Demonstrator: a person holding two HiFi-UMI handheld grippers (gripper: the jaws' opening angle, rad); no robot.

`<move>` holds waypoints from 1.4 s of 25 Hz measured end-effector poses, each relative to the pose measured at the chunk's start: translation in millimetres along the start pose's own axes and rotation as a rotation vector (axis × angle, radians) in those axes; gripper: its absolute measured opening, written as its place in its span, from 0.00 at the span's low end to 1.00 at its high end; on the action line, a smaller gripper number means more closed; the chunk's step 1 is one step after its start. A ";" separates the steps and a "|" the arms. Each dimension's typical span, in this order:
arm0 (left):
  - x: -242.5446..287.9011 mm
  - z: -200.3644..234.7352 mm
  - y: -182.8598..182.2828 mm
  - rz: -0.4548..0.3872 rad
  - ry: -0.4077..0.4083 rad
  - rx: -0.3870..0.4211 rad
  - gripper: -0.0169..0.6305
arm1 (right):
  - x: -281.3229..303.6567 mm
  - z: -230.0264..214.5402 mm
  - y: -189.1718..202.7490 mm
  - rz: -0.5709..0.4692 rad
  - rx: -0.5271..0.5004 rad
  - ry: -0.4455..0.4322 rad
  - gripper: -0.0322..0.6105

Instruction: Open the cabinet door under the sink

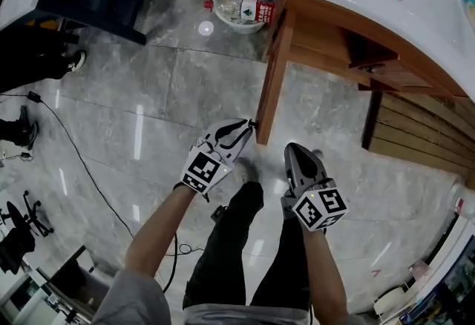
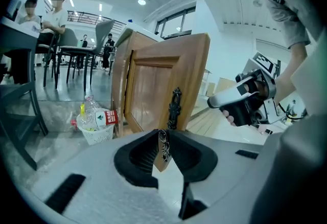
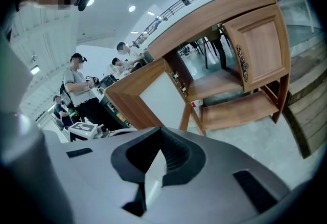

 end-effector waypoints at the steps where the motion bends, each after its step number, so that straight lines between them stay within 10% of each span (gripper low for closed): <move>1: -3.7 0.4 -2.6 -0.007 -0.013 -0.014 0.12 | -0.3 1.9 -0.6 0.001 0.000 -0.004 0.07; 35: -116.9 -97.4 -269.3 -0.184 -0.316 -0.093 0.04 | -105.8 128.6 -181.2 -0.086 -0.135 -0.222 0.07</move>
Point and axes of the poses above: the fingertips, and each gripper's own axes: x forward along the fingers, z to its left, y out of its underside, the point moved 6 cm from there along -x, backward along the fingers, and after that the axes turned 6 degrees about -y, right-handed, at the moved point
